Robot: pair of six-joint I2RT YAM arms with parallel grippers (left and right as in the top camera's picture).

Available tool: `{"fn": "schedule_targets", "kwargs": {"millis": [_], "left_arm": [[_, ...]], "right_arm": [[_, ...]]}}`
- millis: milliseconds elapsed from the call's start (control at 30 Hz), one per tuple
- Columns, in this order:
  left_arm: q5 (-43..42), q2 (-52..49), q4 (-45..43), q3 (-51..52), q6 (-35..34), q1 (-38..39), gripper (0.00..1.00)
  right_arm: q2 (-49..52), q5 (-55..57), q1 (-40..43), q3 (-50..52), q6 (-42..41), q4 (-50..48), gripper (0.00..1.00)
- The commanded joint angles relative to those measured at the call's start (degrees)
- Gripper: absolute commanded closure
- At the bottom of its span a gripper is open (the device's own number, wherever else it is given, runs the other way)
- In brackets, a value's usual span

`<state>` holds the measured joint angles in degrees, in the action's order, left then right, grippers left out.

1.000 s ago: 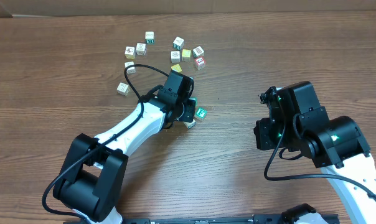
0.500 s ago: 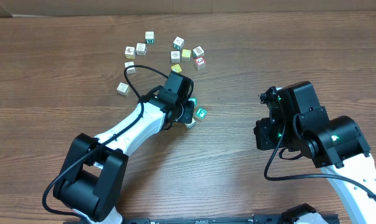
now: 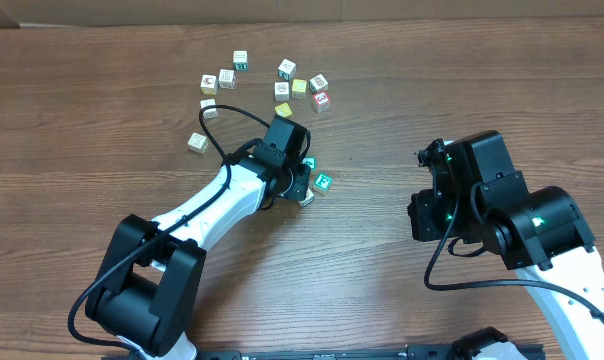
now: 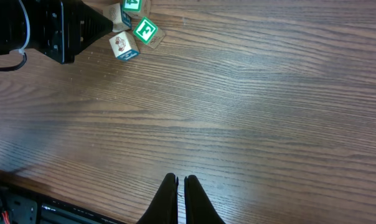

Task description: Form a circle

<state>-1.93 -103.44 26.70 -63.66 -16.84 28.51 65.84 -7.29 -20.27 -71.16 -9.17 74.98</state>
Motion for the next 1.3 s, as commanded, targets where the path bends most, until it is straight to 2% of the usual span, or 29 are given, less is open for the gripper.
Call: {"fn": "schedule_targets", "kwargs": {"millis": [0,1267], "left_arm": [[1.31,-1.29,0.42,0.17,1.66,0.02,0.96],[5.57,-2.19,2.71,0.07,2.12,0.0,0.96]], "right_arm": [[-1.07,-0.44,0.26,-1.36,0.24,-0.28,0.96],[-1.07,-0.46,0.26,-1.36,0.24,-0.28,0.96]]}}
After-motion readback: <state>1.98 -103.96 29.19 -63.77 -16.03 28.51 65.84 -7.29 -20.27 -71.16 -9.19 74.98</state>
